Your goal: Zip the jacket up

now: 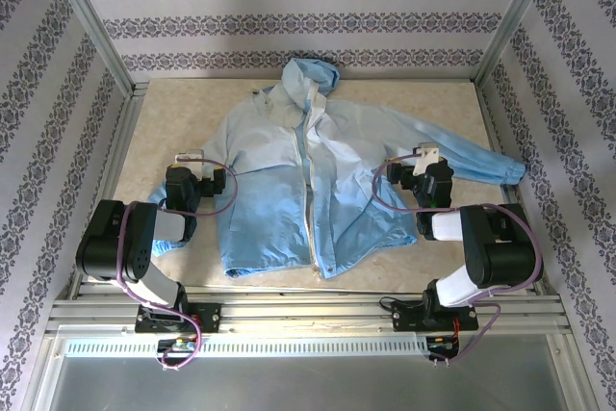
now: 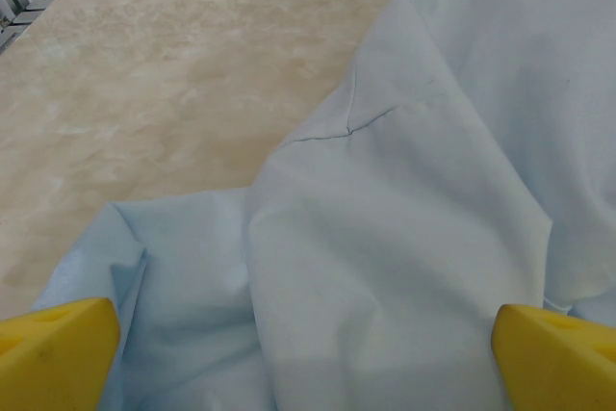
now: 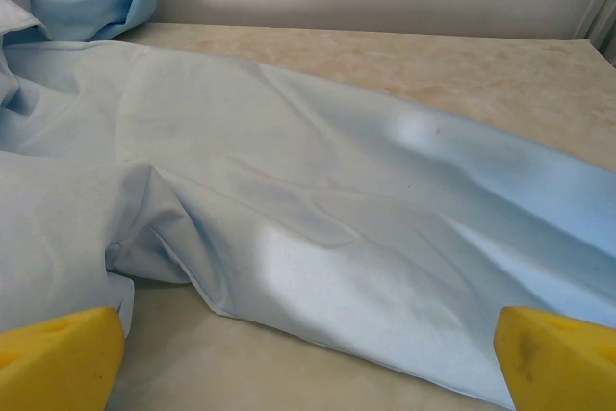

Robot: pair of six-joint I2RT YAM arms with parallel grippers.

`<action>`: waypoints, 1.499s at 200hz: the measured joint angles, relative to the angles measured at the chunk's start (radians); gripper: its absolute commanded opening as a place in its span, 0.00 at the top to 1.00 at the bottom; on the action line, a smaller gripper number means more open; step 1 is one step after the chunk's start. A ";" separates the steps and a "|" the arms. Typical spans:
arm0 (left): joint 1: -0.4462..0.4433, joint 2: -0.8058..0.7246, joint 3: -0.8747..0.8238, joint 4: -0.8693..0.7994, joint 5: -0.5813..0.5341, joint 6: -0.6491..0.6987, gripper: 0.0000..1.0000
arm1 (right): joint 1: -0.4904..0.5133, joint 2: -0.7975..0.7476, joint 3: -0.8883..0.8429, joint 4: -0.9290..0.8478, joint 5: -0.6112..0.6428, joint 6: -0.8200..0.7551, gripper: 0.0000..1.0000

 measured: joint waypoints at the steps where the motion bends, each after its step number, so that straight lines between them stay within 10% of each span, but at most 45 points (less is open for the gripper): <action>1: 0.000 0.000 0.000 0.000 0.000 0.000 0.01 | 0.000 0.000 0.000 0.000 0.000 0.000 0.02; 224: 0.001 0.000 0.000 0.000 0.003 -0.001 0.01 | 0.000 -0.002 0.006 -0.011 0.003 0.002 0.02; 300: 0.001 -0.335 0.180 -0.394 0.047 -0.095 0.28 | 0.011 -0.205 0.214 -0.432 -0.008 0.046 0.15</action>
